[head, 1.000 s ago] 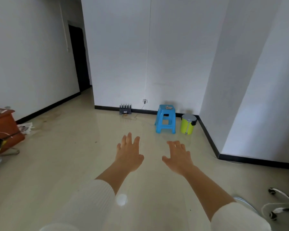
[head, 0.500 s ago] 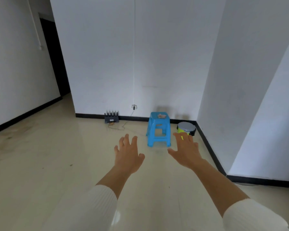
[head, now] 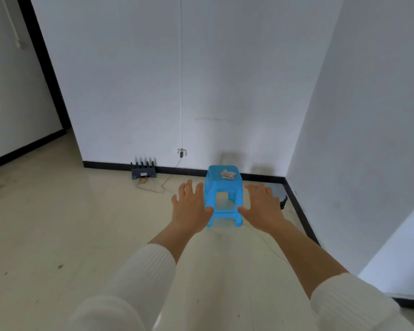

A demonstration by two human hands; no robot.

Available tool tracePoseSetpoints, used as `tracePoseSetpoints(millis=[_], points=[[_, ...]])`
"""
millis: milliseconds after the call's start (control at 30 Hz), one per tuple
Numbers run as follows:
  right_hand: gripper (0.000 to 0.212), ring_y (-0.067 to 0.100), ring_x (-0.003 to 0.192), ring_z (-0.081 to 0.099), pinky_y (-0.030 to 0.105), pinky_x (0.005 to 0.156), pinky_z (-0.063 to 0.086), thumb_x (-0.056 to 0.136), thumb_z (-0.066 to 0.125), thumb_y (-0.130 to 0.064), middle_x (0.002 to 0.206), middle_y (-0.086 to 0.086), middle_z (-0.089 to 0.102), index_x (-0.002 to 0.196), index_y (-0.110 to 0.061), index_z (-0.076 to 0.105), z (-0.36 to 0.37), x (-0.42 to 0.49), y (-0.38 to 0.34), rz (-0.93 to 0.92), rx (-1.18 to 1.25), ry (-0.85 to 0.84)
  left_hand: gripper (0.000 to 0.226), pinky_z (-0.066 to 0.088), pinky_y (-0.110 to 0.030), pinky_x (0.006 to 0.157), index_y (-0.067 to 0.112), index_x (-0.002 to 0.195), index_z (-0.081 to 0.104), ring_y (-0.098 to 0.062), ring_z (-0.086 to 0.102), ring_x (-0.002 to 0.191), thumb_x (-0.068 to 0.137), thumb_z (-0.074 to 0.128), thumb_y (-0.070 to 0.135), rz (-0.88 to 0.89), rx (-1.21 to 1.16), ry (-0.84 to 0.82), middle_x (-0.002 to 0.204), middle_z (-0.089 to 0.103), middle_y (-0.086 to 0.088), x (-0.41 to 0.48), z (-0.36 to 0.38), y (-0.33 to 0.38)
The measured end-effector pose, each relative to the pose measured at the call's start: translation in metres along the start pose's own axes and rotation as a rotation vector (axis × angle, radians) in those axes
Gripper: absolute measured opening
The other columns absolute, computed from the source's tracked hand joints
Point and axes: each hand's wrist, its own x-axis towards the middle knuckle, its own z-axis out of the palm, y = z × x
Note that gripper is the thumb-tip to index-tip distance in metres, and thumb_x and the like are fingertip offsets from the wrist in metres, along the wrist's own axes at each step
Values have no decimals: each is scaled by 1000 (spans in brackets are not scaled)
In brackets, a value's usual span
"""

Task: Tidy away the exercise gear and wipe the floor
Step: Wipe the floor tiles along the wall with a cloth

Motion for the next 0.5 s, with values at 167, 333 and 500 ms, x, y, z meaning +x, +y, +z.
tracePoseSetpoints(millis=[167,333,500], points=[[67,27,133,28,43,103,31,90,52,-42,149,7,27,146,-19,24,26,151,28,56,-30,-65,73,26,-48,113,20,149,19,-28,9,144,89,54,41,-83,-181,-127,157,11,-10,163,38,1],[66,27,131,30,43,101,33,90,51,-41,145,7,31,146,-19,25,53,280,60,95,-26,-87,73,27,-46,112,20,149,18,-28,10,144,89,54,41,-40,-149,-164,157,12,-10,293,78,5],[64,26,129,31,43,100,34,89,51,-41,143,6,33,144,-19,27,92,409,102,101,4,-128,71,30,-44,109,20,148,20,-28,12,143,89,54,39,-74,-158,-211,156,14,-10,416,140,12]])
